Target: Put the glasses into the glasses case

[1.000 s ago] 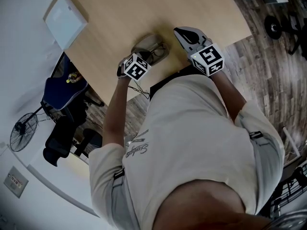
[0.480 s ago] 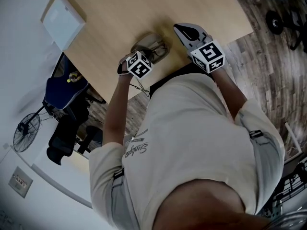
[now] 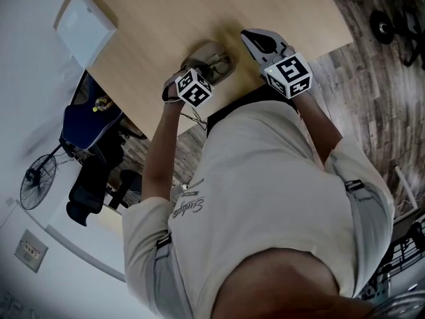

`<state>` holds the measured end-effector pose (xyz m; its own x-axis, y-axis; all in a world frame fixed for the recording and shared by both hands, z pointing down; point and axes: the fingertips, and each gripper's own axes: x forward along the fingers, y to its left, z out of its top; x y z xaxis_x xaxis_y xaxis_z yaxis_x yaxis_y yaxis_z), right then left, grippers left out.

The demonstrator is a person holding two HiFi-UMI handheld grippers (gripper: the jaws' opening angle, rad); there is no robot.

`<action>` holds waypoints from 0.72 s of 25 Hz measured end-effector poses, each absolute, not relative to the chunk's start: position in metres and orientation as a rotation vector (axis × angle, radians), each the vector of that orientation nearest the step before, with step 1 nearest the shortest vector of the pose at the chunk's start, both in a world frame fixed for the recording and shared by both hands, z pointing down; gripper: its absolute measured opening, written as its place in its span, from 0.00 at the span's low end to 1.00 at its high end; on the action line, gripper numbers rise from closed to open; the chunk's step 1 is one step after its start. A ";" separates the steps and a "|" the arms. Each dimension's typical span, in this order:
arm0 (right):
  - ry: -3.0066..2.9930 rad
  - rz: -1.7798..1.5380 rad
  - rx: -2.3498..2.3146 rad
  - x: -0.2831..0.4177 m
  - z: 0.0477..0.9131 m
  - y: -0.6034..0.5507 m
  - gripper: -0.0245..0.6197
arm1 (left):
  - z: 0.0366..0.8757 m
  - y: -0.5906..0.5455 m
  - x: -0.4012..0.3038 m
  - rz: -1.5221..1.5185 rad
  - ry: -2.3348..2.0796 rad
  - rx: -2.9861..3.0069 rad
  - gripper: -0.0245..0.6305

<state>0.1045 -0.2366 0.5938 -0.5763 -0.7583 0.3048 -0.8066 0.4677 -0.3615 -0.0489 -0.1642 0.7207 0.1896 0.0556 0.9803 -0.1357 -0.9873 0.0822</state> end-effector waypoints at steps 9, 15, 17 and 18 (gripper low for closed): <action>-2.598 0.735 1.387 0.101 0.595 -0.235 0.03 | 0.714 -0.175 -0.050 1.893 -0.146 2.328 0.16; -2.609 0.699 1.384 0.095 0.584 -0.239 0.03 | 0.703 -0.186 -0.055 1.797 -0.270 2.342 0.16; -2.613 0.679 1.372 0.089 0.580 -0.240 0.03 | 0.696 -0.190 -0.058 1.746 -0.326 2.358 0.16; -2.614 0.671 1.363 0.086 0.577 -0.239 0.03 | 0.691 -0.192 -0.059 1.709 -0.353 2.366 0.15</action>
<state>0.0860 -0.2395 0.5771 -0.5881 -0.7505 0.3014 -0.8029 0.4970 -0.3291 -0.0592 -0.1916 0.6914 0.3023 -0.0744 0.9503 -0.3078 -0.9512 0.0234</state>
